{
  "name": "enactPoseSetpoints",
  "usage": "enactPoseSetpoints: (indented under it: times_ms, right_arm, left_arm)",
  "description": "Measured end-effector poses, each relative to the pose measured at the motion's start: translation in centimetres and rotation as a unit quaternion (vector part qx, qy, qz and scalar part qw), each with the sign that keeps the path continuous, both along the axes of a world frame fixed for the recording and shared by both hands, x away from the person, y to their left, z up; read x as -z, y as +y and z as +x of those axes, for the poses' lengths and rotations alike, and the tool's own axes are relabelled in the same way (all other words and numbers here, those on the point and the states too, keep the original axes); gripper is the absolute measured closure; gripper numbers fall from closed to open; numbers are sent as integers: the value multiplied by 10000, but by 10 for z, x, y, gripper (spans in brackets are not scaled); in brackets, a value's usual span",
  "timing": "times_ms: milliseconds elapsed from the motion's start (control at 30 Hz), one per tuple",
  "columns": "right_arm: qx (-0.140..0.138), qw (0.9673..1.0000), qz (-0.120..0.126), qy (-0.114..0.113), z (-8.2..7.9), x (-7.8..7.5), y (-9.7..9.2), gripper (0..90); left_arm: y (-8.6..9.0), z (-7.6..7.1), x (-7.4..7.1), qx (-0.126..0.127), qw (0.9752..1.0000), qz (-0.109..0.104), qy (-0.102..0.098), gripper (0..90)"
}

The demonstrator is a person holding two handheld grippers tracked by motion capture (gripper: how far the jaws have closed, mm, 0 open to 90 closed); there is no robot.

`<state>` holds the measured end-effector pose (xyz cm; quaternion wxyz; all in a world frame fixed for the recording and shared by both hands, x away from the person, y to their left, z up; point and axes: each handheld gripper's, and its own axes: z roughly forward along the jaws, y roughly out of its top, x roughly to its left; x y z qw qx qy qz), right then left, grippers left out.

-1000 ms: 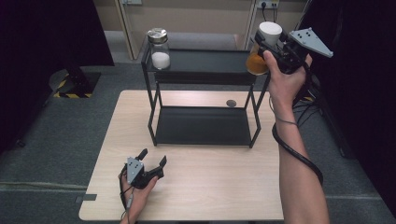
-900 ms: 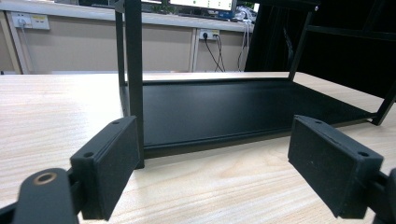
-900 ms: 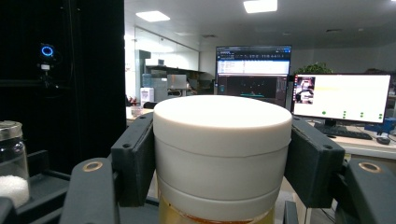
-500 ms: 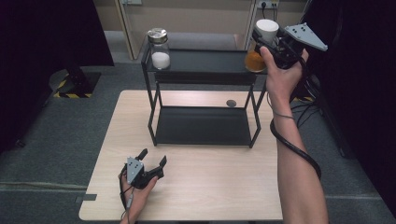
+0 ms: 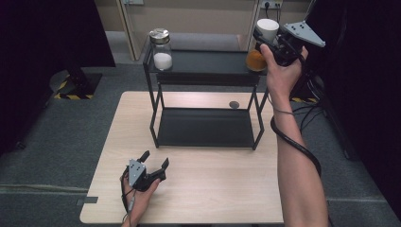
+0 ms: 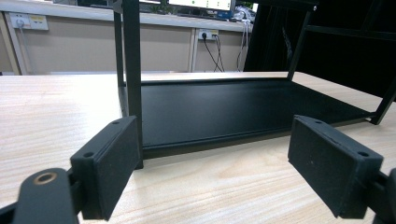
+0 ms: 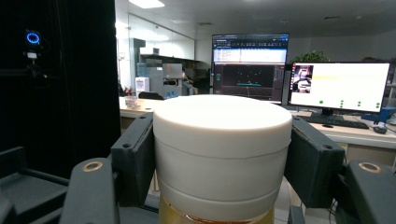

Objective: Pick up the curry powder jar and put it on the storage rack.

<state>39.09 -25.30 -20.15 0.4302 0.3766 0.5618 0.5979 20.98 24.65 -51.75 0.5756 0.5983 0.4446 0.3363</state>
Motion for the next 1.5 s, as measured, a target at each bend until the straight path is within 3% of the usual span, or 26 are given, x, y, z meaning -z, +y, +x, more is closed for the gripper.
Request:
enactPoseSetpoints:
  times_ms: [633, 933, 1100, 1133, 1200, 1367, 1400, 1500]
  right_arm:
    - [61, 9998, 57, 206, 21, 1, 8, 338]
    - [14, 9998, -18, 176, 23, 2, 8, 329]
    - [-98, 9994, 269, 212, 22, 0, 2, 156]
    - [-162, 9987, 444, 205, 21, 1, -1, 114]
    - [-230, 9980, 555, 214, 18, 1, -5, 81]
    - [-334, 9981, 478, 205, 2, 7, -14, 39]
    - [-491, 9972, 543, 181, -5, 14, -22, 39]
    - [-543, 9971, 495, 173, -13, 20, -26, 35]
  left_arm:
    - [0, 0, 0, 5, 10000, -10, -11, 161]
    - [0, 0, 0, 10, 10000, 15, -14, 162]
    - [0, 0, 1, 10, 10000, -15, -10, 162]
    - [0, 0, 1, 5, 10000, -21, -12, 162]
    - [0, 0, 1, 6, 10000, -18, -17, 162]
    - [0, 0, 0, 2, 10000, -17, -5, 162]
    - [0, 0, 0, -1, 10000, -21, -4, 161]
    - [0, 0, 0, 12, 10000, 15, -13, 161]
